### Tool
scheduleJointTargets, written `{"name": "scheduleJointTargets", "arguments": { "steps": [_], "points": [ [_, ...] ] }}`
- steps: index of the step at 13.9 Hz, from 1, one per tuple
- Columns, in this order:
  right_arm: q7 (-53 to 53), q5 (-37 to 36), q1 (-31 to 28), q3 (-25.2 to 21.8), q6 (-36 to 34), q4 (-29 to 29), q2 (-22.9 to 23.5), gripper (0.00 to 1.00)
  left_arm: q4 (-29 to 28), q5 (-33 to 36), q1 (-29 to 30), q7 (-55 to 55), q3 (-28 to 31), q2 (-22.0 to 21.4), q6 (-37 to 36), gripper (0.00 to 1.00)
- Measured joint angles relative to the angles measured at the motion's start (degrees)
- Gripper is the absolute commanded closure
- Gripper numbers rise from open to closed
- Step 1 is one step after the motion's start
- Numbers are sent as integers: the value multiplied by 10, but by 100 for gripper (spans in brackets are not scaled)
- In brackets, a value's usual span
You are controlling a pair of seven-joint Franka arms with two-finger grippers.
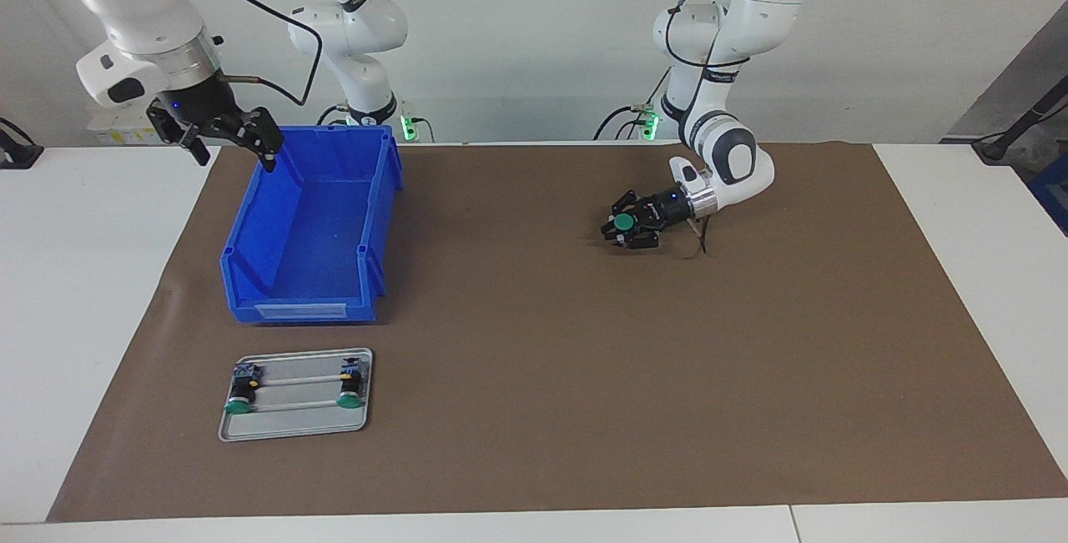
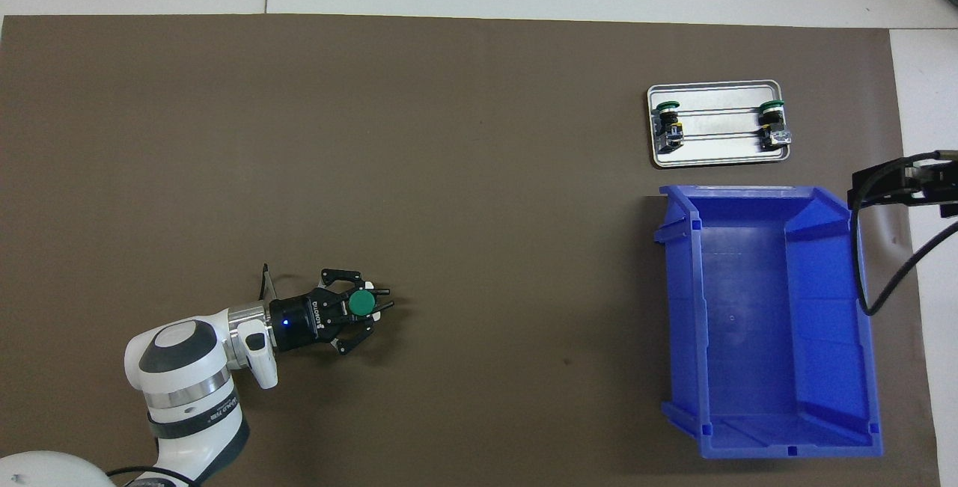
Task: Place and press button with both arms
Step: 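Move the button nearer the robot, set it down, open the left gripper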
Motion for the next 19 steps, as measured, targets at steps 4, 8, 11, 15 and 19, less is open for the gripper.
{"name": "scheduleJointTargets", "arguments": {
  "steps": [4,8,11,15,19],
  "points": [
    [0,0,0,0,0,0,0,0,-5,0,0,1,0,0,0,24],
    [0,0,0,0,0,0,0,0,-6,0,1,1,0,0,0,23],
    [0,0,0,0,0,0,0,0,-6,0,2,1,0,0,-1,23],
    [0,0,0,0,0,0,0,0,-4,-1,28,1,2,-1,-37,23],
    [0,0,0,0,0,0,0,0,-3,-2,49,-22,3,-2,-83,23]
  ]
}}
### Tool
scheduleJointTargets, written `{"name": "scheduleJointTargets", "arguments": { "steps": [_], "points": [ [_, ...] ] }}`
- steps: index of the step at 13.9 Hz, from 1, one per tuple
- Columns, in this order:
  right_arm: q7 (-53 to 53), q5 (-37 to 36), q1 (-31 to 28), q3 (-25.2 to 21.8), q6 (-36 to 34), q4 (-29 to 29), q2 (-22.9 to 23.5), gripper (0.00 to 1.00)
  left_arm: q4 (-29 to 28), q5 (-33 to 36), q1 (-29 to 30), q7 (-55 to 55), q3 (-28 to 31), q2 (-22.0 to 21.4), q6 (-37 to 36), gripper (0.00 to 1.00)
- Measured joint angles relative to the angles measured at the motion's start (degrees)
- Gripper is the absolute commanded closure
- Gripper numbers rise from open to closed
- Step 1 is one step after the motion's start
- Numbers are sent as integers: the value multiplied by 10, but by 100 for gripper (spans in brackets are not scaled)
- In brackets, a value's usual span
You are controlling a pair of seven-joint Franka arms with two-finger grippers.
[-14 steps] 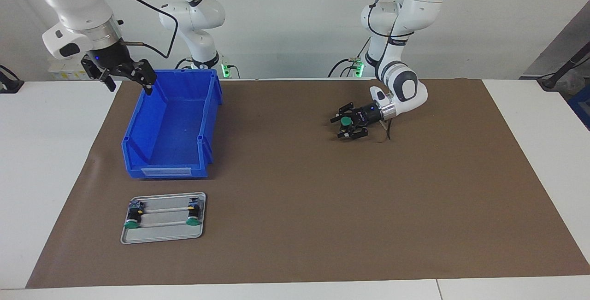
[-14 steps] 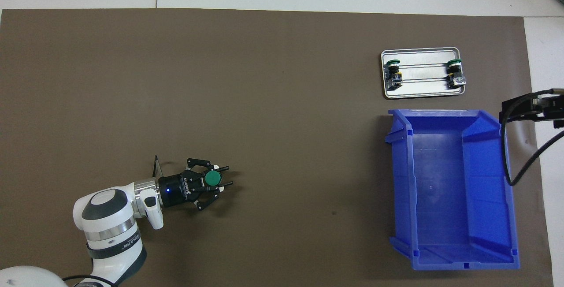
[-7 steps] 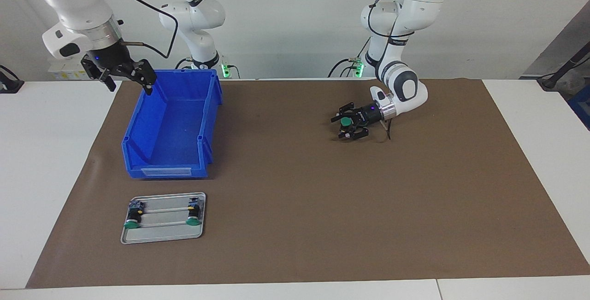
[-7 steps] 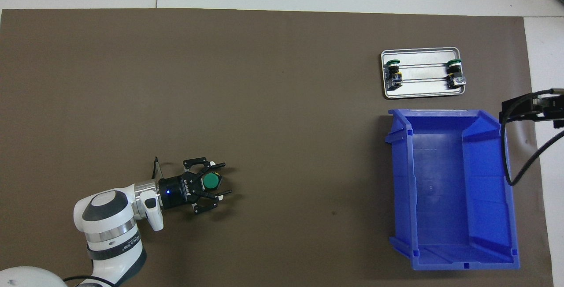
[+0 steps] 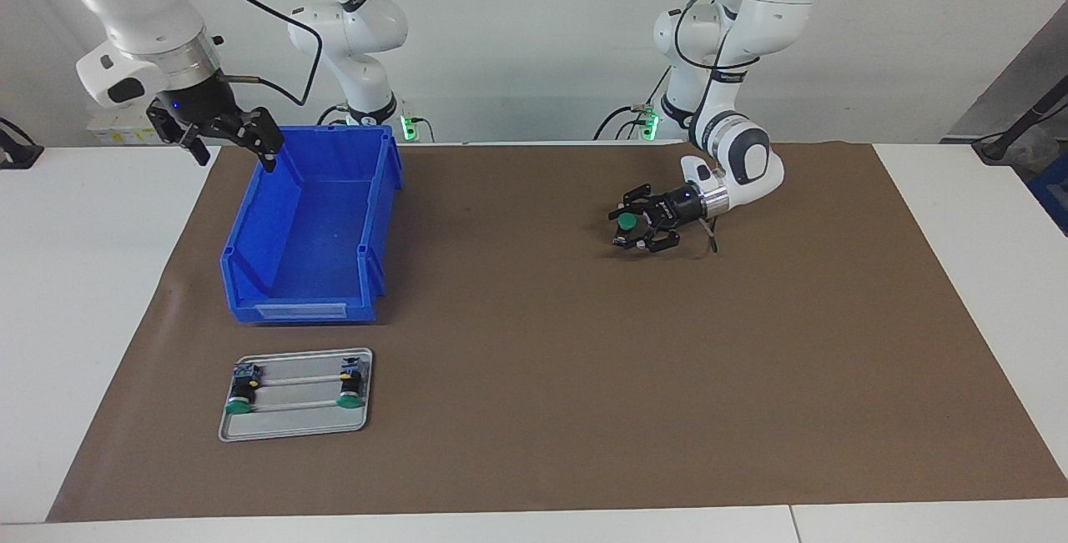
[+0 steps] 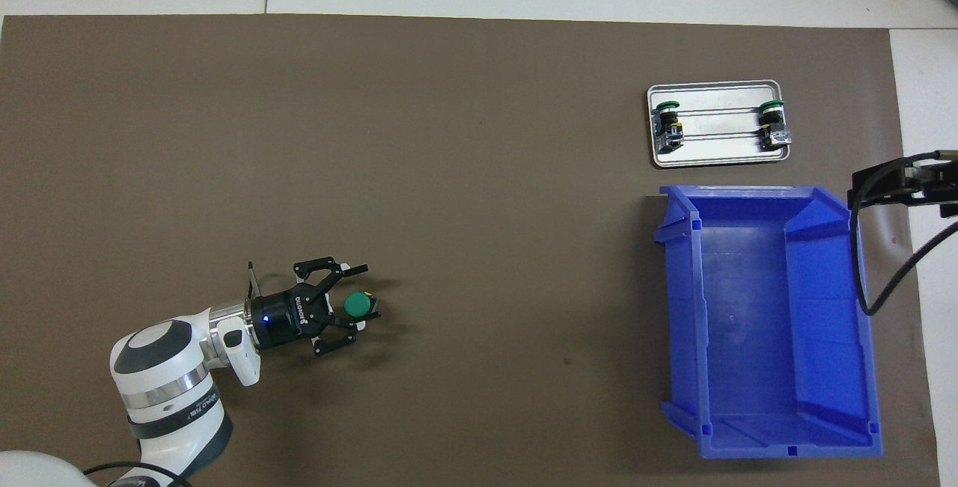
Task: Place and press button with both arms
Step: 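Move the button nearer the robot, set it down, open the left gripper, then raise the open left gripper above the button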
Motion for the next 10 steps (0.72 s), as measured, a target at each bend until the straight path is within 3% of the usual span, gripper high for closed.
{"name": "scheduleJointTargets", "arguments": {
  "steps": [3,5,10],
  "points": [
    [0,0,0,0,0,0,0,0,21,-2,21,-91,1,-5,-62,26],
    [0,0,0,0,0,0,0,0,46,-2,39,-169,2,-9,-90,38],
    [0,0,0,0,0,0,0,0,148,-3,61,-435,5,-13,-97,38]
  ]
}}
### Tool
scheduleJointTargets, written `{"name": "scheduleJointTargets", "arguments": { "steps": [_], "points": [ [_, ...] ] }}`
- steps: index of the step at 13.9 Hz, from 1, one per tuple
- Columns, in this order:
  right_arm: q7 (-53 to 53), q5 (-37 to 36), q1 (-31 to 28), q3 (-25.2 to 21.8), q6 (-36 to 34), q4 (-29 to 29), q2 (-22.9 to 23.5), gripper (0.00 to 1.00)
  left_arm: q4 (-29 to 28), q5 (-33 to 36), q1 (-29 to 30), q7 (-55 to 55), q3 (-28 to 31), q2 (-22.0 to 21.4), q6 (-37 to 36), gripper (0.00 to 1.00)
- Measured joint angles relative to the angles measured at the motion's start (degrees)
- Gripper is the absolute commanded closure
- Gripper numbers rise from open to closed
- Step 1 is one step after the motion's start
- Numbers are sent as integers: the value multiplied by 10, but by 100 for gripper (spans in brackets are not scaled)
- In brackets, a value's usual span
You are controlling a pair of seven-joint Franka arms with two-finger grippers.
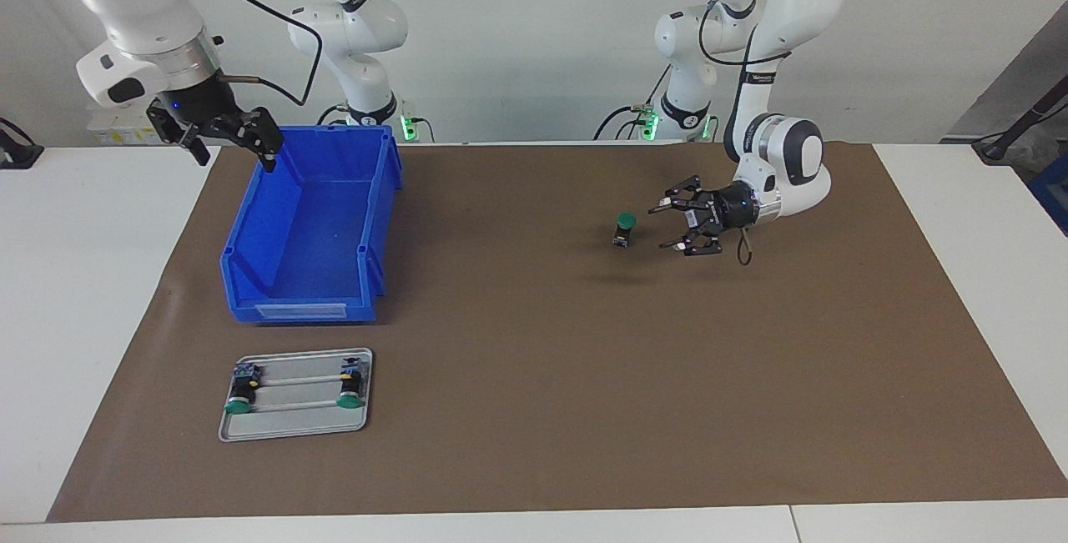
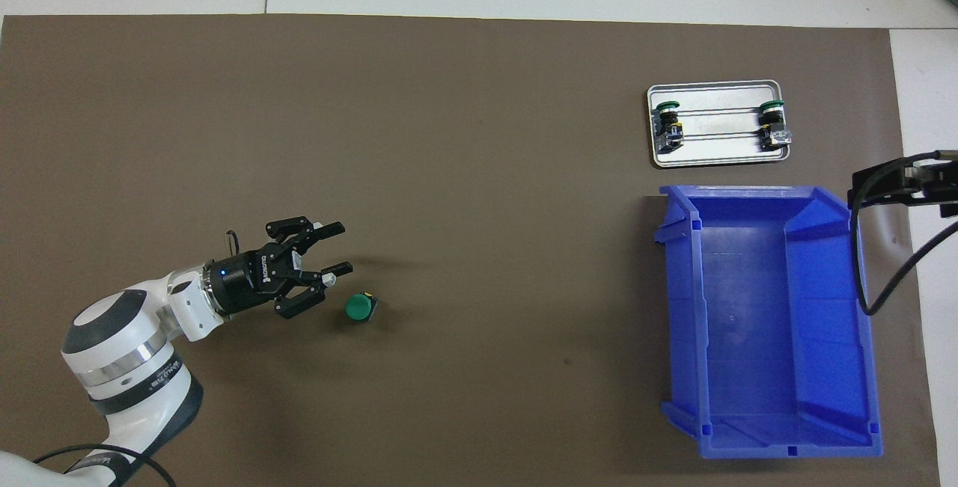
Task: Place and press button with both arms
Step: 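Raise the open left gripper above the button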
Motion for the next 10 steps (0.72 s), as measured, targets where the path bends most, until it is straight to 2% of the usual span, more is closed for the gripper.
{"name": "scheduleJointTargets", "arguments": {
  "steps": [1,3,4,5,7,10],
  "points": [
    [0,0,0,0,0,0,0,0,31,0,0,-79,1,-5,15,37],
    [0,0,0,0,0,0,0,0,94,7,0,-242,-3,-31,104,35],
    [0,0,0,0,0,0,0,0,127,38,-4,-330,-7,-50,153,35],
    [0,0,0,0,0,0,0,0,155,93,-10,-412,-10,-67,183,35],
    [0,0,0,0,0,0,0,0,210,250,-19,-576,-15,-87,203,35],
    [0,0,0,0,0,0,0,0,264,464,-35,-740,-28,-89,202,34]
  ]
}}
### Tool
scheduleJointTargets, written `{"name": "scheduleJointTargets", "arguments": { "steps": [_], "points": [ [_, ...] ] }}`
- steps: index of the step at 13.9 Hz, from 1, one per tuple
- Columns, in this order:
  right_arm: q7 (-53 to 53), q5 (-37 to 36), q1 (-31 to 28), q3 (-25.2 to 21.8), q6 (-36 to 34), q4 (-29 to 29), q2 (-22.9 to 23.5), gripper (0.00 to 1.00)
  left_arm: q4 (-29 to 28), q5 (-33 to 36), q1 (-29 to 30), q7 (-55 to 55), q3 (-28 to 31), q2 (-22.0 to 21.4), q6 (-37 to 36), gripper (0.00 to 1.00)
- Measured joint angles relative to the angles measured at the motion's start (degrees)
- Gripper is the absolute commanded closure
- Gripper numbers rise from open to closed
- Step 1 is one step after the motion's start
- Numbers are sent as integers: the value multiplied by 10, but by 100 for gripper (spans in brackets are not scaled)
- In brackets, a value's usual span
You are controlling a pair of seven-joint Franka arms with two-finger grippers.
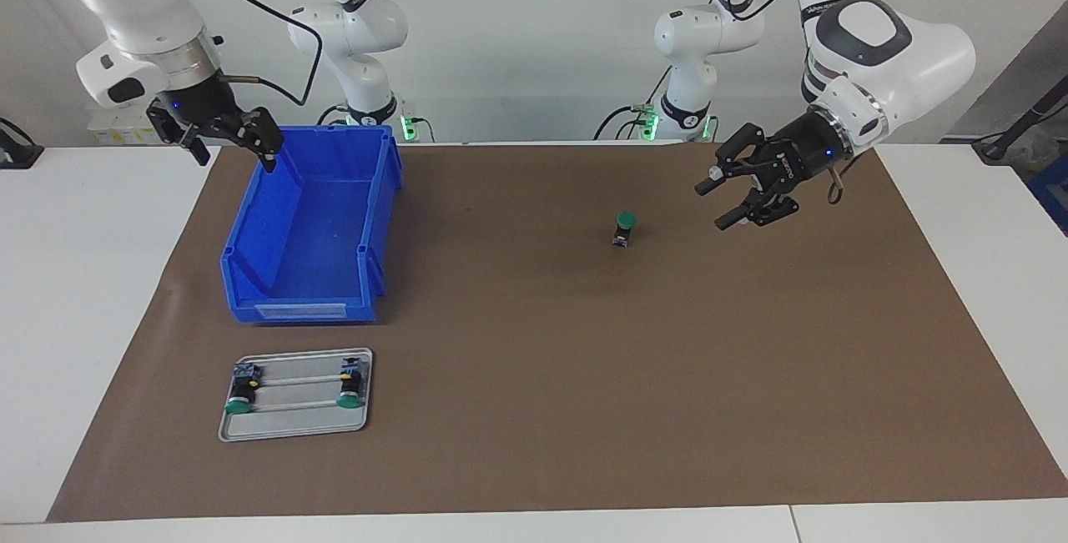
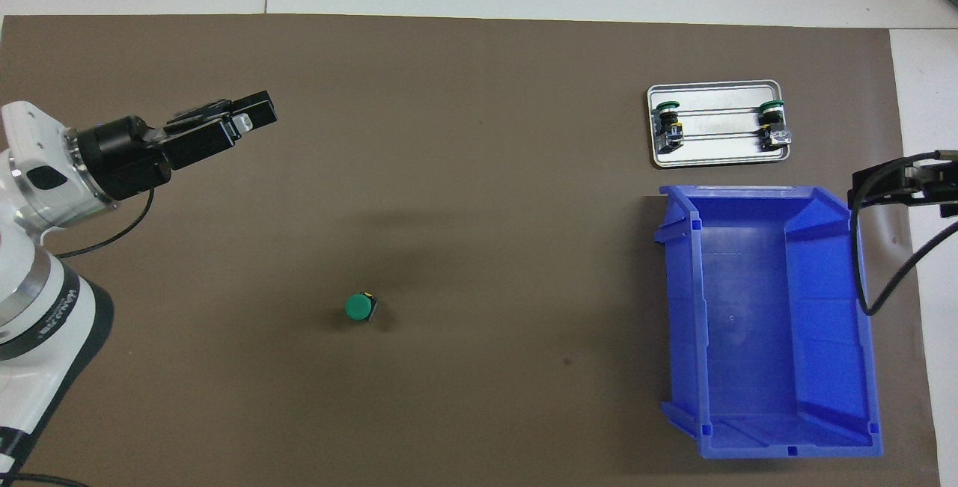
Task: Place and press button with both arms
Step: 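Raise the open left gripper above the button, then press down on the button top with the left gripper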
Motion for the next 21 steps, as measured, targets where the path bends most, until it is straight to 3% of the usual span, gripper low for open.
{"name": "scheduleJointTargets", "arguments": {
  "steps": [4,5,6,7,8,12,16,21],
  "points": [
    [0,0,0,0,0,0,0,0,9,285,-88,-189,-9,-3,-11,34],
    [0,0,0,0,0,0,0,0,9,346,-113,-251,-10,-3,-15,31],
    [0,0,0,0,0,0,0,0,9,387,-134,-314,-11,-4,-19,47],
    [0,0,0,0,0,0,0,0,4,411,-151,-360,-13,-7,-26,84],
    [0,0,0,0,0,0,0,0,-9,421,-160,-383,-13,-13,-29,99],
    [0,0,0,0,0,0,0,0,-117,426,-164,-402,-12,-48,-33,100],
    [0,0,0,0,0,0,0,0,-214,426,-188,-414,-14,-49,69,100],
    [0,0,0,0,0,0,0,0,-255,426,-198,-416,-14,-46,114,100]
  ]
}}
